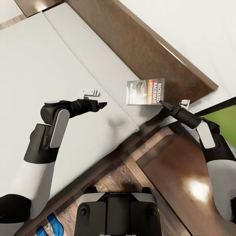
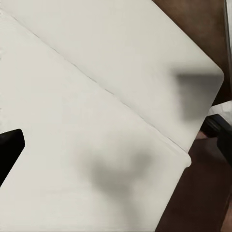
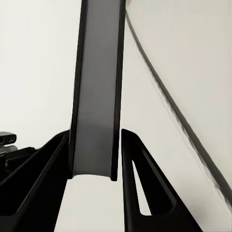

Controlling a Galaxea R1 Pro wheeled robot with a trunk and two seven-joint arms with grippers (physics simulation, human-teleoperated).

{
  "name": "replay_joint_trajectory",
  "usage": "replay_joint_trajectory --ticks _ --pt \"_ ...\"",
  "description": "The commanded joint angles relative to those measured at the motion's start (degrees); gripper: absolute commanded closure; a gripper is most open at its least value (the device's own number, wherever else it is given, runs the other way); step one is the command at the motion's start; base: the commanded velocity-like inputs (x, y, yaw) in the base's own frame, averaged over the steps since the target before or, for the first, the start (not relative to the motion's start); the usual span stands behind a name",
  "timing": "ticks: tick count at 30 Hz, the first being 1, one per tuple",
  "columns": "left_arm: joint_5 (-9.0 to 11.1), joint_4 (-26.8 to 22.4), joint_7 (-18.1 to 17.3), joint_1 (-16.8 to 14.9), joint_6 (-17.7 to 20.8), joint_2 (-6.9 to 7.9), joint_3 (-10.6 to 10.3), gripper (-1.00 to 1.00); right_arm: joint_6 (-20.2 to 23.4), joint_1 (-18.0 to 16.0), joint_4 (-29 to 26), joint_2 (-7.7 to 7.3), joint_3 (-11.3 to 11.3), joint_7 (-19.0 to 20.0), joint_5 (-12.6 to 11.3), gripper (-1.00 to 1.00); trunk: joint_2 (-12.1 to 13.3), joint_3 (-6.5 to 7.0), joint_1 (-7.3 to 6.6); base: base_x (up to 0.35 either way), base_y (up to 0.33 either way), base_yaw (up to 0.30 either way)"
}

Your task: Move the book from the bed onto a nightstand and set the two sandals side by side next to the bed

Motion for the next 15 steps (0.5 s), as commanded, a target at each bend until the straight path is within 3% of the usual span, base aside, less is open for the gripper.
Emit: replay_joint_trajectory --ticks 1,8,15 --pt "-0.2 0.0 -0.2 0.0 0.2 0.03 -0.1 -1.00 0.5 0.0 0.1 -0.01 0.0 -0.1 -0.2 1.00 0.4 0.17 -0.21 0.000 0.000 0.000" --pt "-0.3 0.0 -0.1 0.9 0.2 -0.07 -0.3 -1.00 0.9 0.1 0.1 0.02 0.1 -0.5 0.0 1.00 3.2 1.44 -1.75 0.000 0.000 0.000" --pt "-0.3 0.0 -0.1 2.4 0.2 -0.06 -0.4 -1.00 0.1 0.1 -0.9 -0.03 0.1 -2.9 3.4 1.00 6.0 2.70 -3.29 0.000 0.000 0.000"
